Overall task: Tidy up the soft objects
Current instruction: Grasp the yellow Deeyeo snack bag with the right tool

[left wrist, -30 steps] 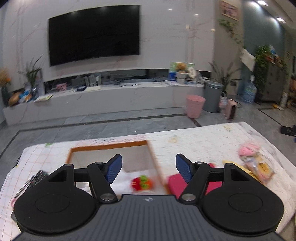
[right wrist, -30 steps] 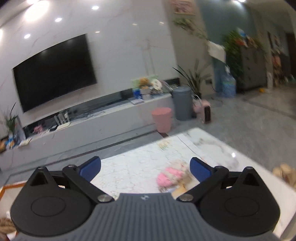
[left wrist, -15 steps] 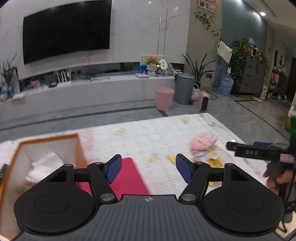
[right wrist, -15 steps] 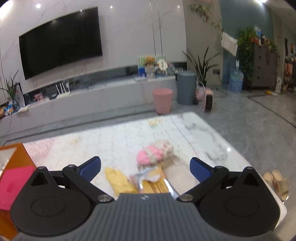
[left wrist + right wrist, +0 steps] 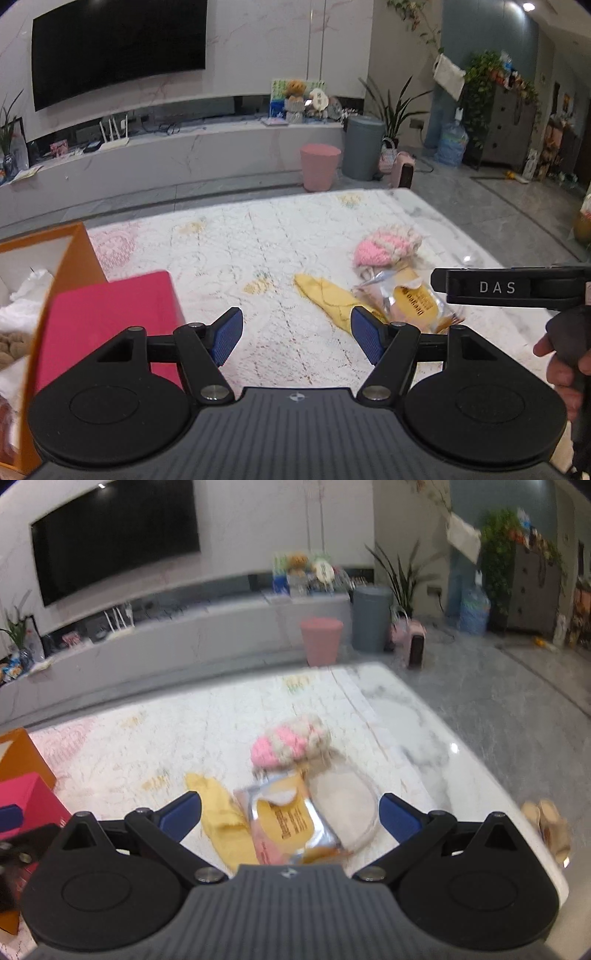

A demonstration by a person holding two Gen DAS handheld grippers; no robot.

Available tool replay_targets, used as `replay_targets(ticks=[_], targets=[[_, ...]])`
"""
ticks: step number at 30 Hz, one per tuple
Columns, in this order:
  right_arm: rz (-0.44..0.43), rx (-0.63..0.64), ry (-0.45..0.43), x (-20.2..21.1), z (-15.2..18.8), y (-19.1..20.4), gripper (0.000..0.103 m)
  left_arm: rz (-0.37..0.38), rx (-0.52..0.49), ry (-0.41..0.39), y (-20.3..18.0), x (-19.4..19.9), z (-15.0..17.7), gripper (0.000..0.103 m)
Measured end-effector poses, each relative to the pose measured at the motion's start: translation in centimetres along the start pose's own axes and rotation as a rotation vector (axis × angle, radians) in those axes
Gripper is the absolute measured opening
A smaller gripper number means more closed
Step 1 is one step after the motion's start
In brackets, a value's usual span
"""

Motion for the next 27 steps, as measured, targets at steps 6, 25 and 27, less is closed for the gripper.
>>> replay_targets(ticks=[6, 25, 27], targets=[[-0.017, 0.056, 0.056, -2.9, 1.2, 0.9, 0.1, -0.003, -0.032, 0.053, -1.8, -3.3, 1.5, 0.079], [0.027, 0.011, 0.124, -10.3, 4.6, 0.0, 0.086, 0.088, 0.026, 0.091, -1.7, -6.8, 4.2, 0.079], [0.033, 0.037, 0.148, -10.5, 5.1, 0.2, 0.082, 0.086, 0.036, 0.088, -1.6, -6.9, 4.1, 0.079]])
Point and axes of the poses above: each gripper's, at about its wrist camera, not at the fingertips, and x roughly against the way its jaws point, y to its left, z to its underside, the point moved 5 cm from there along -x, roughly the way its jaws point, and after that the axes turned 7 degrees about -y, right-handed, at the moved point
